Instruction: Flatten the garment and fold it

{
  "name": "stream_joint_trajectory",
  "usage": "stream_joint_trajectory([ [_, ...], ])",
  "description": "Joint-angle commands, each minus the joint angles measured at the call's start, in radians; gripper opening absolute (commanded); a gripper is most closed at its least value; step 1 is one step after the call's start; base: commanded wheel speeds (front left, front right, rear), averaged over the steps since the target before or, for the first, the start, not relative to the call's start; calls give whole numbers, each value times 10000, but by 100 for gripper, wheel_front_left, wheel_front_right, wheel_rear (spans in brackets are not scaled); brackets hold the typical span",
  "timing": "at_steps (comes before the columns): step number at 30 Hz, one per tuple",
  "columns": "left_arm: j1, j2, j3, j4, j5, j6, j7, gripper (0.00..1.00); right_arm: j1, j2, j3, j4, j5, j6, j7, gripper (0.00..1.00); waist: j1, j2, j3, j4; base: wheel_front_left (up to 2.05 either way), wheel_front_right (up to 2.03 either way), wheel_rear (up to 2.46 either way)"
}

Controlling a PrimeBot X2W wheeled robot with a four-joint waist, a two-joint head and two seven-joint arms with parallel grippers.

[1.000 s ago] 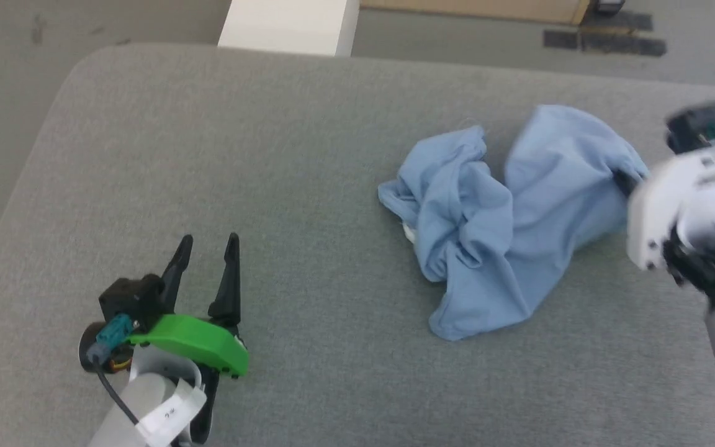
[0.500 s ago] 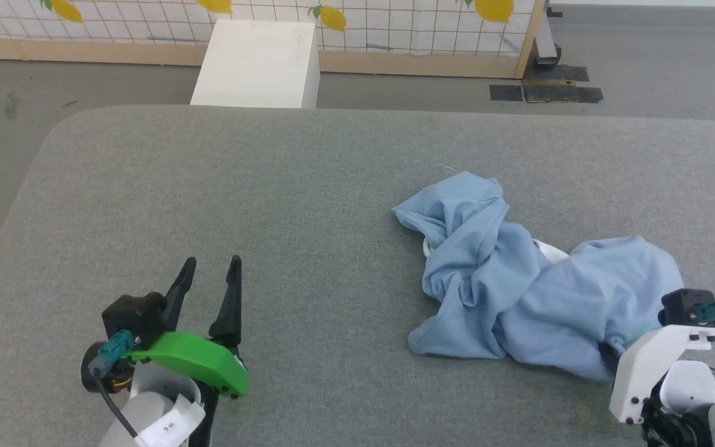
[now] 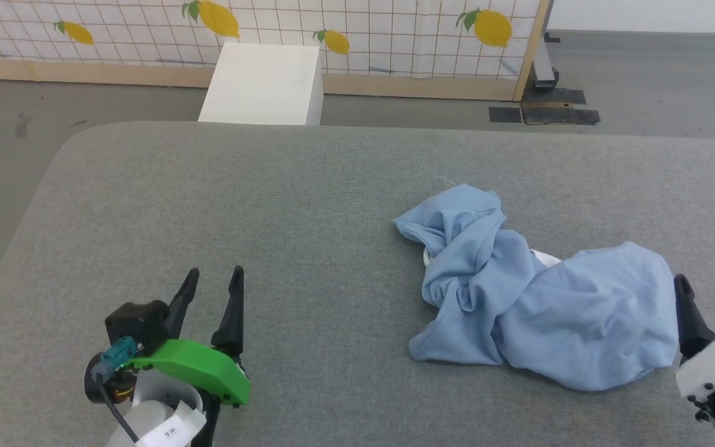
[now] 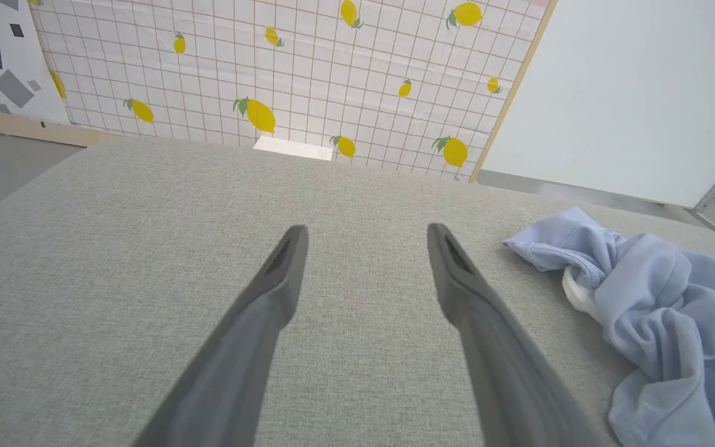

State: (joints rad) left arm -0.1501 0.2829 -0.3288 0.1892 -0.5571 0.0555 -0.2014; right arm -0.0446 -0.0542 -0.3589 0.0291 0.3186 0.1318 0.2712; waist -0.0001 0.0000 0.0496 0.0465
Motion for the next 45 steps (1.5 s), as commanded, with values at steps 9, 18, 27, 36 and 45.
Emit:
stream_joint_trajectory([
  [9, -1135, -372, -643, -19, -265, -408, 910, 100, 216, 37, -59, 66, 178, -11, -182, 100, 1, 0, 78, -165, 0, 0, 0],
  [18, -4571, -1114, -1645, 2002, -509, -1049, 3934, 100, -239, 38, 447, 74, 206, -11, -194, 100, 1, 0, 882, -879, 0, 0, 0],
  [27, -7842, -1680, -2291, 4502, -233, -938, 6527, 100, -834, 39, 1066, 372, 453, -11, -400, 100, 1, 0, 2418, -1904, 0, 0, 0],
  [36, -9191, -1660, -3320, 6368, 436, -1024, 8679, 100, -1226, 39, 1515, 985, 745, -11, -945, 100, 1, 0, 3379, -2710, 0, 0, 0],
  [45, -9107, -1705, -4252, 7267, 545, -1500, 10717, 100, -1375, 39, 1647, 1361, 798, -11, -1248, 100, 1, 0, 3580, -2793, 0, 0, 0],
])
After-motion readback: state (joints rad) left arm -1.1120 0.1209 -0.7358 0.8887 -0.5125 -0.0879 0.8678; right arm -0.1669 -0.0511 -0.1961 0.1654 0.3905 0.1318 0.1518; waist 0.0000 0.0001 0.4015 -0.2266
